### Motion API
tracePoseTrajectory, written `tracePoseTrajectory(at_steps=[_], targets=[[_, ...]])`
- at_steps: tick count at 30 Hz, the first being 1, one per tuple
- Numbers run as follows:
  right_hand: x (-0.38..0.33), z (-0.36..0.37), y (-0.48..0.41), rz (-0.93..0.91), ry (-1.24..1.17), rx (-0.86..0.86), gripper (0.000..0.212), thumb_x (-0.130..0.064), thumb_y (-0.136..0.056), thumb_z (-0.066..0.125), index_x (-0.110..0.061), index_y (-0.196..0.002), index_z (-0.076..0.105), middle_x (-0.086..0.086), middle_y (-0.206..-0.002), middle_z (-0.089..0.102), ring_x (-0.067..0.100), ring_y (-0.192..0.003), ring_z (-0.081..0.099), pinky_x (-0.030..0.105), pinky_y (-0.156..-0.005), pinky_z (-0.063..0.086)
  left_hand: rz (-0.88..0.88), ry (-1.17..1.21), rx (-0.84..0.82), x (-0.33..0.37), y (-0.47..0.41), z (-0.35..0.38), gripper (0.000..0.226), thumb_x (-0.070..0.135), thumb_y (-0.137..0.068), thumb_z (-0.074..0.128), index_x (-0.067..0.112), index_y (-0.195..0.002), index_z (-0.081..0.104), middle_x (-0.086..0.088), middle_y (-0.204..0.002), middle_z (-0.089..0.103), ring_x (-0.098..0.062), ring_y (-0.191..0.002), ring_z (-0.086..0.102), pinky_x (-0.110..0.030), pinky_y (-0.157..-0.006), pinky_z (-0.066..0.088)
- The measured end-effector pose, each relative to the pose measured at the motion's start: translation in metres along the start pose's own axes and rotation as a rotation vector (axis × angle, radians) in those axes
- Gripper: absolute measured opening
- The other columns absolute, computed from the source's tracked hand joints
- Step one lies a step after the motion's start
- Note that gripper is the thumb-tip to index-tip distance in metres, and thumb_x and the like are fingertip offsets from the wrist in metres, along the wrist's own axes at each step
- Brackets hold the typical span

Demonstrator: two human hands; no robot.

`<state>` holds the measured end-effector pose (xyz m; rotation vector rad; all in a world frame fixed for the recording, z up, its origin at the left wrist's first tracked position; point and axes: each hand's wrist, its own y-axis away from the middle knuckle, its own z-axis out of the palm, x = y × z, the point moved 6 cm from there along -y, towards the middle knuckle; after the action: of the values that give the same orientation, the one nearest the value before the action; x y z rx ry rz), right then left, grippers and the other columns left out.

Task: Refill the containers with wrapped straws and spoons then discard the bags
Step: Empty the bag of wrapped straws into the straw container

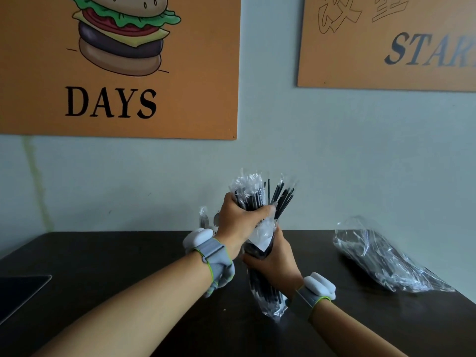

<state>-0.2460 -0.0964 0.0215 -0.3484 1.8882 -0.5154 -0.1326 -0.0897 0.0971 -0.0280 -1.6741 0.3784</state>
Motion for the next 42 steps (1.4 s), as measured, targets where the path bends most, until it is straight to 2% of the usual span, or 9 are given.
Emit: tracePoseTrajectory(at_steps=[4,8,12,19,25,31,34,37,42], targets=[[0.002,-0.001,0.005,-0.015,0.038,-0.005,0.072,-0.030,-0.053,0.079,-0.051,-0.107,0.037,-0.023,-0.094,0.065,-0.011,-0.091,0.062,0.007,-0.071,0.049,0.001,0.110,0.025,-0.002,-0.001,0.005,0.020,0.012,-0.064,0.077,0.017,-0.075,0.061,-0.002,-0.072,0.067,-0.020,-0.069,0.065,-0.026,-0.062,0.055],[0.009,-0.006,0.009,0.000,0.091,-0.026,0.068,-0.029,-0.055,0.076,-0.051,-0.105,0.036,-0.021,-0.090,0.063,0.002,-0.088,0.065,0.014,-0.070,0.050,-0.038,0.192,0.048,-0.008,-0.002,0.010,0.017,0.008,-0.066,0.075,0.016,-0.072,0.061,0.001,-0.065,0.063,-0.012,-0.054,0.059,-0.012,-0.040,0.043],[0.006,-0.010,0.009,-0.026,0.171,-0.037,0.070,-0.027,-0.059,0.078,-0.025,-0.119,0.043,-0.007,-0.095,0.066,0.019,-0.092,0.066,0.032,-0.077,0.053,-0.045,0.239,0.130,-0.003,-0.009,0.005,0.027,0.014,-0.063,0.080,0.010,-0.086,0.069,-0.001,-0.074,0.069,-0.015,-0.062,0.062,-0.020,-0.054,0.047],[0.011,-0.023,0.006,-0.037,0.268,-0.014,0.074,-0.030,-0.058,0.074,-0.026,-0.123,0.039,0.001,-0.098,0.068,0.026,-0.088,0.066,0.042,-0.073,0.055,0.063,0.292,0.179,0.018,-0.022,0.006,0.028,0.010,-0.061,0.079,0.007,-0.087,0.068,0.001,-0.069,0.067,-0.010,-0.056,0.059,-0.014,-0.044,0.047],[0.017,-0.029,0.005,-0.131,0.366,-0.012,0.075,-0.040,-0.062,0.063,-0.027,-0.131,0.036,0.000,-0.110,0.065,0.025,-0.094,0.064,0.026,-0.070,0.044,0.104,0.254,0.200,0.011,-0.017,0.011,0.057,0.020,-0.059,0.086,0.014,-0.103,0.049,0.006,-0.084,0.063,-0.005,-0.070,0.060,-0.017,-0.058,0.043],[0.009,-0.027,0.001,-0.237,0.419,0.010,0.078,-0.049,-0.062,0.053,-0.030,-0.134,0.032,-0.002,-0.114,0.063,0.025,-0.094,0.062,0.025,-0.066,0.040,0.002,0.291,0.294,0.006,-0.023,0.010,0.034,0.011,-0.061,0.075,0.013,-0.091,0.057,0.006,-0.069,0.059,-0.014,-0.057,0.054,-0.015,-0.040,0.042],[0.010,-0.030,-0.004,-0.239,0.423,0.017,0.080,-0.052,-0.059,0.054,-0.034,-0.132,0.029,0.000,-0.107,0.065,0.027,-0.089,0.063,0.028,-0.065,0.042,0.020,0.290,0.295,0.018,-0.033,0.007,0.038,0.010,-0.058,0.074,0.009,-0.094,0.063,-0.001,-0.078,0.065,-0.019,-0.064,0.059,-0.024,-0.056,0.051],[0.017,-0.042,-0.010,-0.233,0.472,-0.011,0.080,-0.047,-0.060,0.060,-0.033,-0.132,0.029,0.003,-0.105,0.068,0.033,-0.087,0.064,0.037,-0.067,0.051,0.044,0.323,0.312,0.036,-0.049,-0.005,0.040,0.008,-0.057,0.073,0.002,-0.096,0.065,-0.007,-0.084,0.067,-0.022,-0.071,0.063,-0.037,-0.068,0.056],[0.050,-0.067,-0.012,-0.170,0.675,-0.101,0.065,-0.025,-0.072,0.058,-0.018,-0.133,0.036,0.010,-0.101,0.067,0.037,-0.084,0.064,0.033,-0.066,0.044,0.153,0.366,0.360,0.082,-0.076,-0.035,0.034,0.005,-0.057,0.072,0.007,-0.090,0.063,-0.006,-0.084,0.066,-0.019,-0.071,0.061,-0.034,-0.068,0.055]])
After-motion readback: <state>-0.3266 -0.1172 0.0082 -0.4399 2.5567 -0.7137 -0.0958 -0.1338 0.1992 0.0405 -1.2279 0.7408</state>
